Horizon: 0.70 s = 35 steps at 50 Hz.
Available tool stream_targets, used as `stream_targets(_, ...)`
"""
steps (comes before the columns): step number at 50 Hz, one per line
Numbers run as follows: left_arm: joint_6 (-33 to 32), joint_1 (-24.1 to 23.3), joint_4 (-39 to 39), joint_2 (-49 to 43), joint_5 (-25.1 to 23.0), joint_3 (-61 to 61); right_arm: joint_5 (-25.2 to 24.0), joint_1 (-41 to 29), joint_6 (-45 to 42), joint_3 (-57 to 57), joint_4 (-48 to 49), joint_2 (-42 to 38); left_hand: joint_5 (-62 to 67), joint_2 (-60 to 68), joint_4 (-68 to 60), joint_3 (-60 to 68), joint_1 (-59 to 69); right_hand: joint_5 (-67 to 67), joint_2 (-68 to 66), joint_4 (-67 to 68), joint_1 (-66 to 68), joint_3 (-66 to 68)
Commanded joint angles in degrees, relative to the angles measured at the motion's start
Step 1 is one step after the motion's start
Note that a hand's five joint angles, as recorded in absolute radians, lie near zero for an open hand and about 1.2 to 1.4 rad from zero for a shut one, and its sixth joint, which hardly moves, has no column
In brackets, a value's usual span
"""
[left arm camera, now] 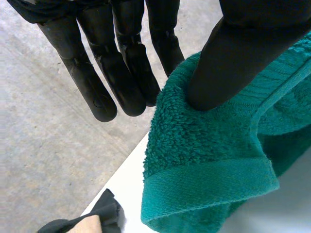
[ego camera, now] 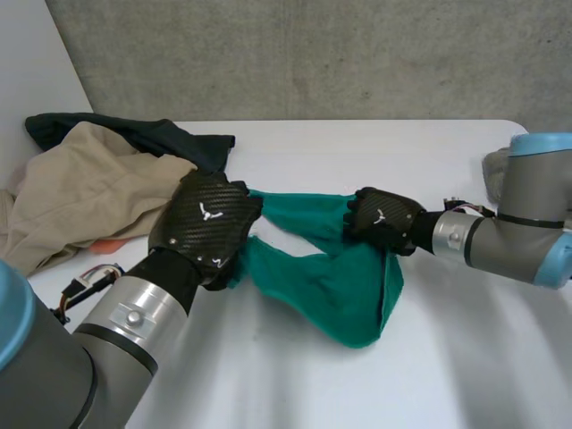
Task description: Fold the laundry.
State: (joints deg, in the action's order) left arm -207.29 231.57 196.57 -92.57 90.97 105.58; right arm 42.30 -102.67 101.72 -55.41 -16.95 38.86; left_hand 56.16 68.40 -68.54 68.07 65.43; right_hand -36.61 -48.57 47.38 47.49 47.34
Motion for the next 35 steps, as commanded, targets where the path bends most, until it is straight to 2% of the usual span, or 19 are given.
stream_targets(1, 0.0, 2.8, 0.0, 3.1, 0.1, -0.9, 7.8, -0.7, 4.7, 2.8, 5.5, 2.5, 13.8, 11.6, -11.5, 11.9, 14.6, -33.4, -31.4, 32.6, 32.5, 32.7)
stream_targets(5, 0.0, 7.0, 0.4, 6.2, 0.1, -2.1, 10.8, -0.3, 16.5, -1.1, 8.8, 10.9, 13.8, 11.6, -11.5, 11.9, 14.6, -33.4, -31.4, 32.6, 32.5, 32.7)
stream_targets(6, 0.0, 8.0, 0.3, 6.9, 0.1, -2.6, 11.0, 0.2, 20.6, -3.6, 9.3, 15.9, 13.8, 11.6, -11.5, 11.9, 14.6, -33.4, -31.4, 32.6, 32.5, 32.7)
stream_targets(7, 0.0, 10.4, 0.0, 8.4, 0.1, -3.4, 11.2, 0.5, 22.3, -4.9, 9.5, 18.7, 13.8, 11.6, -11.5, 11.9, 14.6, -33.4, -31.4, 32.6, 32.5, 32.7)
stream_targets(10, 0.0, 13.1, 0.0, 10.0, -0.2, -4.4, 12.1, 3.0, 27.6, -9.4, 9.7, 28.1, 13.8, 11.6, -11.5, 11.9, 14.6, -33.4, -31.4, 32.6, 32.5, 32.7)
stream_targets(13, 0.0, 15.2, -0.7, 11.3, -0.2, -5.6, 13.1, 6.2, 29.9, -12.0, 8.7, 34.0, 13.8, 11.6, -11.5, 11.9, 14.6, -33.4, -31.4, 32.6, 32.5, 32.7)
stream_targets(17, 0.3, 16.4, -3.1, 12.0, -0.4, -7.1, 17.4, 9.9, 32.5, -13.5, 4.0, 41.0, 13.8, 11.6, -11.5, 11.9, 14.6, -33.4, -31.4, 32.6, 32.5, 32.7)
stream_targets(21, 0.7, 16.8, -7.4, 10.9, -0.5, -8.6, 19.2, 12.3, 32.9, -13.6, -5.3, 48.3, 13.8, 11.6, -11.5, 11.9, 14.6, -33.4, -31.4, 32.6, 32.5, 32.7)
stream_targets(24, 0.7, 16.1, -10.5, 7.7, -0.9, -9.0, 19.1, 12.0, 32.9, -13.8, -9.3, 49.3, 13.8, 11.6, -11.5, 11.9, 14.6, -33.4, -31.4, 32.6, 32.5, 32.7)
stream_targets(28, 1.8, 15.3, -11.4, 1.5, -1.6, -10.1, 19.6, 11.7, 32.8, -15.0, -12.5, 46.8, 13.8, 11.6, -11.5, 11.9, 14.6, -33.4, -31.4, 32.6, 32.5, 32.7)
stream_targets(35, 3.4, 13.8, -10.4, -13.7, -1.7, -19.2, 21.8, 9.0, 31.3, -13.9, -12.0, 35.7, 13.8, 11.6, -11.5, 11.9, 14.6, -33.4, -31.4, 32.6, 32.5, 32.7)
